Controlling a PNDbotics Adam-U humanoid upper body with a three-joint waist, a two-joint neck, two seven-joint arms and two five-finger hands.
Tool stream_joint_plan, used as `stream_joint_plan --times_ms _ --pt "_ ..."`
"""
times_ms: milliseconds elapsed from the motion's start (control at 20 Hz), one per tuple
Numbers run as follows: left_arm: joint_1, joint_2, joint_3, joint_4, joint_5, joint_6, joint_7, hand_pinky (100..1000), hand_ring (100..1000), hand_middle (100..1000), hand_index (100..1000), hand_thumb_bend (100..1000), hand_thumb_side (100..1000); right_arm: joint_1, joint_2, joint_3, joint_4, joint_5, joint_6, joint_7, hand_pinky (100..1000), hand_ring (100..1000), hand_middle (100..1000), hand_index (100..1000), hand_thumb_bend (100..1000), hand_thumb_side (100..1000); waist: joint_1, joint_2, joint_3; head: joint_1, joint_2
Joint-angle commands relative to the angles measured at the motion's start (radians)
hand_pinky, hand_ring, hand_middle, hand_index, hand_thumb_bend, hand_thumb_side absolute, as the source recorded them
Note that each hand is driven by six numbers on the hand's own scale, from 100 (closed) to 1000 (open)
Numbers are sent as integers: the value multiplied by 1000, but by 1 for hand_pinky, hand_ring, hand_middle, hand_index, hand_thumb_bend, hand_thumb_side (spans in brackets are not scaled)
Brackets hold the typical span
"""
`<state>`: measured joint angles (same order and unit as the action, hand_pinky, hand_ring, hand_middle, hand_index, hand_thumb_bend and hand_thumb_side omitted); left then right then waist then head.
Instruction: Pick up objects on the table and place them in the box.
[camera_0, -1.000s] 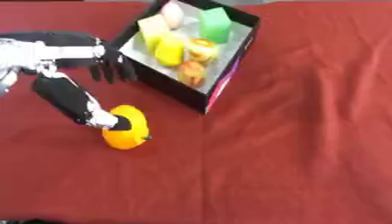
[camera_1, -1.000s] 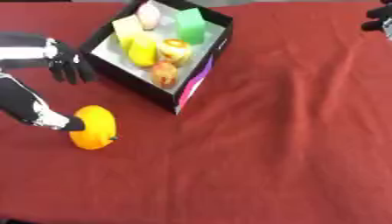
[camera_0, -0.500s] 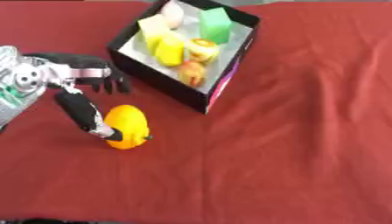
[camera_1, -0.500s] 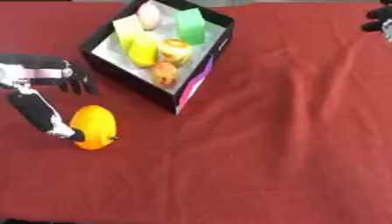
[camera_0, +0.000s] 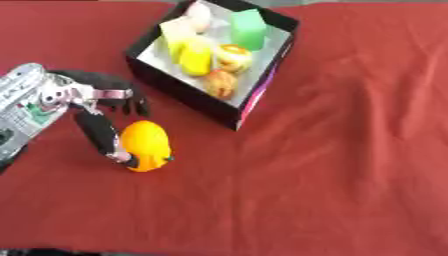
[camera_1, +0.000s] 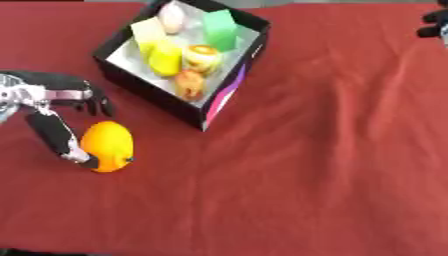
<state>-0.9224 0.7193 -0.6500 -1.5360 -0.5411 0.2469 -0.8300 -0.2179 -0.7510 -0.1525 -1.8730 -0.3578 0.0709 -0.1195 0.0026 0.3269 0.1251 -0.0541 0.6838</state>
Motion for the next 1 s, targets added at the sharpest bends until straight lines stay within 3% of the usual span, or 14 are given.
stream_joint_plan --times_ms 50,200,300,350,550,850,1000 --pt "-9 -3 2 9 -33 -24 -1 749 753 746 803 630 278 -2 -19 -12 -16 1 1 -4 971 737 702 834 100 514 -2 -26 0 3 -7" --pt "-9 -15 -1 10 -72 -43 21 723 732 727 785 616 255 -2 -19 -12 -17 -1 2 -7 971 737 702 834 100 514 -3 -26 0 3 -5" --pt "-6 -14 9 -12 -105 -48 52 672 686 692 766 534 165 -1 -20 -12 -18 0 1 -8 971 737 702 834 100 513 -3 -26 0 1 -4" --pt "-2 -11 16 -27 -121 -50 69 630 643 648 720 439 114 0 -20 -13 -18 1 1 -9 971 737 702 834 100 513 -3 -26 0 0 -4" --pt "24 31 75 -133 -95 -53 112 577 580 567 628 294 100 7 -22 -18 -17 2 -1 -15 971 738 702 834 100 514 -2 -26 4 -6 -6" --pt "-7 145 188 -303 -1 -92 81 558 545 514 559 362 100 13 -27 -19 -16 3 1 -18 971 738 702 834 100 516 8 -29 11 -23 -10" --pt "-33 174 234 -383 41 -71 62 549 535 500 541 374 100 14 -29 -20 -17 1 1 -19 971 738 702 834 100 515 10 -30 11 -27 -15"
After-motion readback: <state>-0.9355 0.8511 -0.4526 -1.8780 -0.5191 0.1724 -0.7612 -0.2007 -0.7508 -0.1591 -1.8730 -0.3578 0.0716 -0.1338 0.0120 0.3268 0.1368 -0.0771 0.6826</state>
